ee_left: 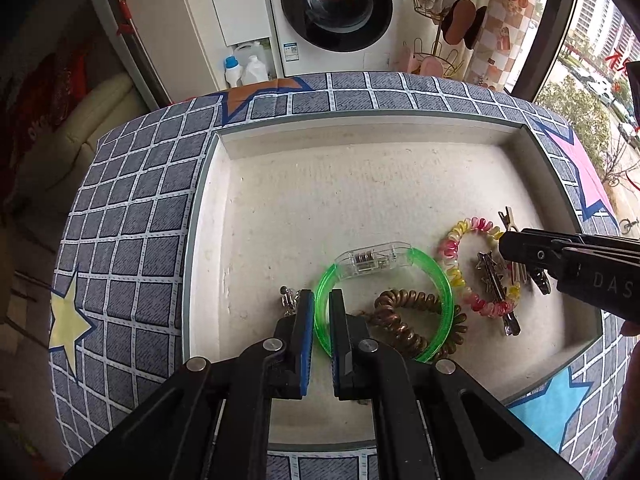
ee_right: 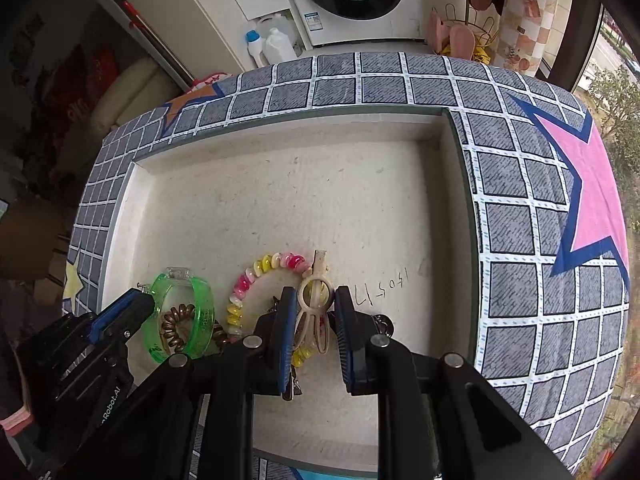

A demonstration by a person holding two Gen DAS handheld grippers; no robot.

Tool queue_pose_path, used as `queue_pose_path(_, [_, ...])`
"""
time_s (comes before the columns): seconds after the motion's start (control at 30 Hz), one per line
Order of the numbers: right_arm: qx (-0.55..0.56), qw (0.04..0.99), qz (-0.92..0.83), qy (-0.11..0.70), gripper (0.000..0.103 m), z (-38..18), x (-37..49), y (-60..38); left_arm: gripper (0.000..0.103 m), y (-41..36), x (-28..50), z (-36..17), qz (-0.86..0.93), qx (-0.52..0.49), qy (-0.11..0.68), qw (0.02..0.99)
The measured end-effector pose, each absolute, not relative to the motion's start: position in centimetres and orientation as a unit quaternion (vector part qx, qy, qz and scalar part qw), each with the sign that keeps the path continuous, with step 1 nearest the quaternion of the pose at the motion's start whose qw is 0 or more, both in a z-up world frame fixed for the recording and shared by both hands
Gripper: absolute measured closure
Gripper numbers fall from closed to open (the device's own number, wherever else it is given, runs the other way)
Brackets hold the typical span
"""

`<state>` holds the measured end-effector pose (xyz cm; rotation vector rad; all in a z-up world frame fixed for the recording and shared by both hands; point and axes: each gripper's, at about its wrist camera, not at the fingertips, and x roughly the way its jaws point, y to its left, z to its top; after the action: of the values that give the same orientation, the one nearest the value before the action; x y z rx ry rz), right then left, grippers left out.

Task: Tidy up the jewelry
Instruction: 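Open the right tool to drop the clip while the left releases the bangle in the tray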

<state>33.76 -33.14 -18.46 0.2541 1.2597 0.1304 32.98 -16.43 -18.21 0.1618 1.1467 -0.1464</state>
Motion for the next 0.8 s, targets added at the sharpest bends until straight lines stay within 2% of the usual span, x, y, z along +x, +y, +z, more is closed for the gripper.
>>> queue_pose_path(0.2, [0.114, 0.795, 0.064, 0.593, 0.081, -18.8, 33.8, -32.9, 0.084, -16.3, 33.1, -18.2, -0.064, 0.077, 0.544, 0.833])
queue_pose_path(0.23, [0.116, 0.793, 0.064, 0.594, 0.076, -18.9, 33.8, -33.0, 0.084, -16.3, 33.1, -18.2, -0.064, 0.077, 0.543, 0.833])
queue_pose_path(0.27, [0.118, 0.793, 0.063, 0.595, 0.066, -18.9, 33.8, -33.0, 0.084, -16.4, 33.0, -18.1, -0.064, 0.078, 0.543, 0.834])
queue_pose_path(0.33, [0.119, 0.795, 0.060, 0.592, 0.056, -18.8, 33.8, -33.0, 0.084, -16.4, 33.0, -17.9, -0.064, 0.079, 0.542, 0.834])
queue_pose_path(0.47, [0.131, 0.797, 0.061, 0.587, 0.053, -18.3, 33.8, -33.3, 0.084, -16.4, 32.7, -17.2, -0.063, 0.080, 0.534, 0.839])
queue_pose_path(0.5, [0.136, 0.797, 0.062, 0.584, 0.050, -18.1, 33.7, -33.4, 0.084, -16.3, 32.6, -17.0, -0.064, 0.078, 0.532, 0.841])
queue_pose_path(0.57, [0.144, 0.802, 0.064, 0.577, 0.037, -17.5, 33.5, -33.6, 0.084, -16.1, 32.5, -16.5, -0.063, 0.074, 0.532, 0.841])
queue_pose_path(0.67, [0.149, 0.808, 0.067, 0.566, 0.027, -16.7, 33.3, -33.6, 0.084, -15.8, 32.3, -15.9, -0.058, 0.072, 0.526, 0.845])
queue_pose_path(0.8, [0.156, 0.812, 0.068, 0.559, 0.024, -16.1, 33.0, -33.3, 0.083, -15.3, 31.8, -15.2, -0.057, 0.066, 0.520, 0.850])
